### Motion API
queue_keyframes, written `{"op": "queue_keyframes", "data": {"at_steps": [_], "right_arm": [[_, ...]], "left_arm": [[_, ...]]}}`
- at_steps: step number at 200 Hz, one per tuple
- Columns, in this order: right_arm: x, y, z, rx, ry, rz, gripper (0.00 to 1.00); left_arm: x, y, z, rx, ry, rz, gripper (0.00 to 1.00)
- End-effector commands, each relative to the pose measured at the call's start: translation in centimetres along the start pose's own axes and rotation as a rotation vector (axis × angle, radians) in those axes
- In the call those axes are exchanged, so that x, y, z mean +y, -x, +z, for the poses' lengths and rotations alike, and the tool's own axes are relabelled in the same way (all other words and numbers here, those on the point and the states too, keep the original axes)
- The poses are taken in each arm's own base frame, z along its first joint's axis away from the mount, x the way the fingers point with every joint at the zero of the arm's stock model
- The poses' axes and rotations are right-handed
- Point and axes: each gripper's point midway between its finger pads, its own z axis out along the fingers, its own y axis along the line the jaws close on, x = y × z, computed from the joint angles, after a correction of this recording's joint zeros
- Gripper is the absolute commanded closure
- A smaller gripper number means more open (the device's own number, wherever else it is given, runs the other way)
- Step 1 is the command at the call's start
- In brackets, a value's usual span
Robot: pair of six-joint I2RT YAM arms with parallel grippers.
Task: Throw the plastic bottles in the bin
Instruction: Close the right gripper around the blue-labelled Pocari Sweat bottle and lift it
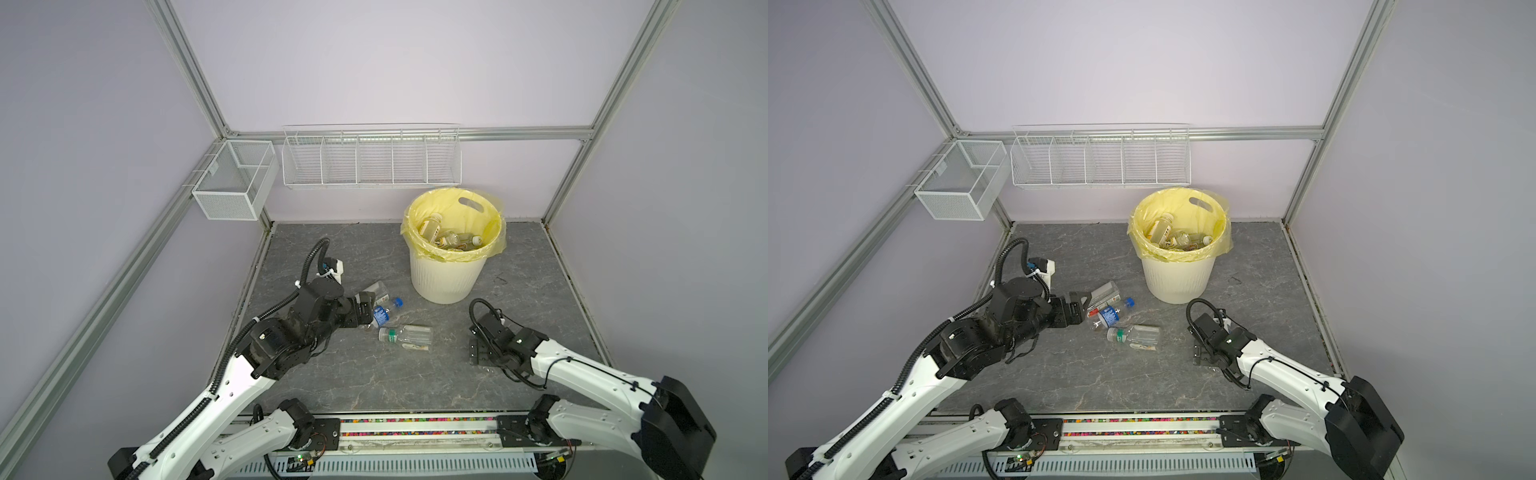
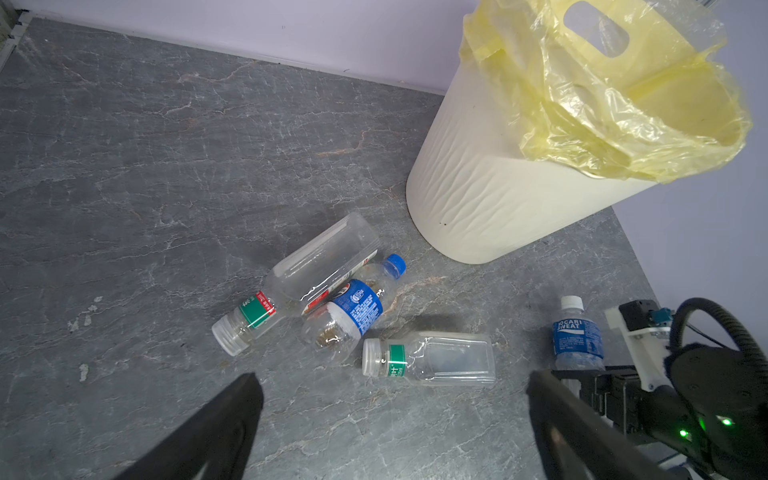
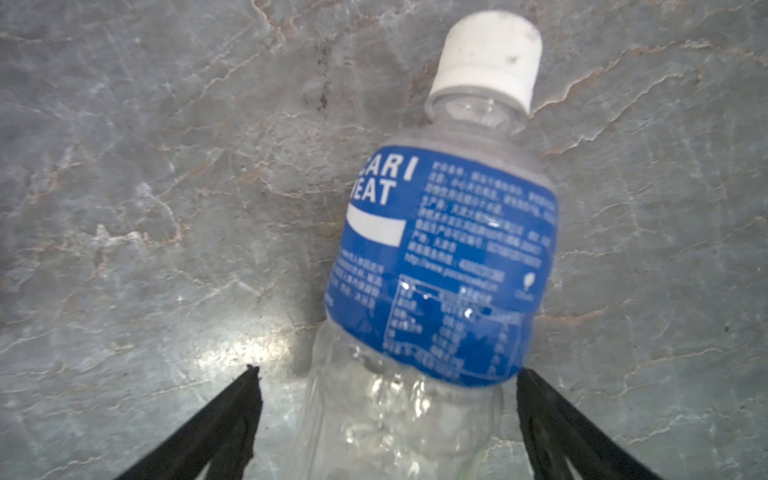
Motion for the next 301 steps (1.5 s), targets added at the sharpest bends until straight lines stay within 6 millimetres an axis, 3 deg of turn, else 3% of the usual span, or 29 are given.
{"op": "queue_keyframes", "data": {"at_steps": [1,34,88,139,174,239,301], "right_arm": [[0.1,-0.1,-0.3,-0.013,0.022,0.035,0.09],[-0.3,-0.3,-0.5,-0.022,0.023,0.048,0.16],[-0.9,-1.1,0.0,-0.002,-0.001,0.072,0.16],[-0.9,-1.0,-0.1,-0.017,0.012,0.102,0.23],[-0.8,-1.1,0.0,-0.014,0.021,0.108,0.41],[-0.1,-0.6,-0.6,-0.042,0.080,0.102,0.42],[0.7,0.6,-3.0,-0.114,0.180,0.091,0.43]], "left_arm": [[0.7,-0.6,0.0,0.013,0.024,-0.017,0.01],[0.7,-0.9,0.2,0.021,0.017,-0.027,0.01],[0.8,-1.2,0.0,0.022,0.008,-0.044,0.01],[1.0,-1.9,0.2,0.035,0.003,-0.067,0.01],[1.1,-2.4,0.4,0.048,0.004,-0.076,0.01],[1.0,-2.6,0.8,0.054,0.003,-0.076,0.01],[1.2,-3.4,2.0,0.084,0.032,-0.073,0.01]]}}
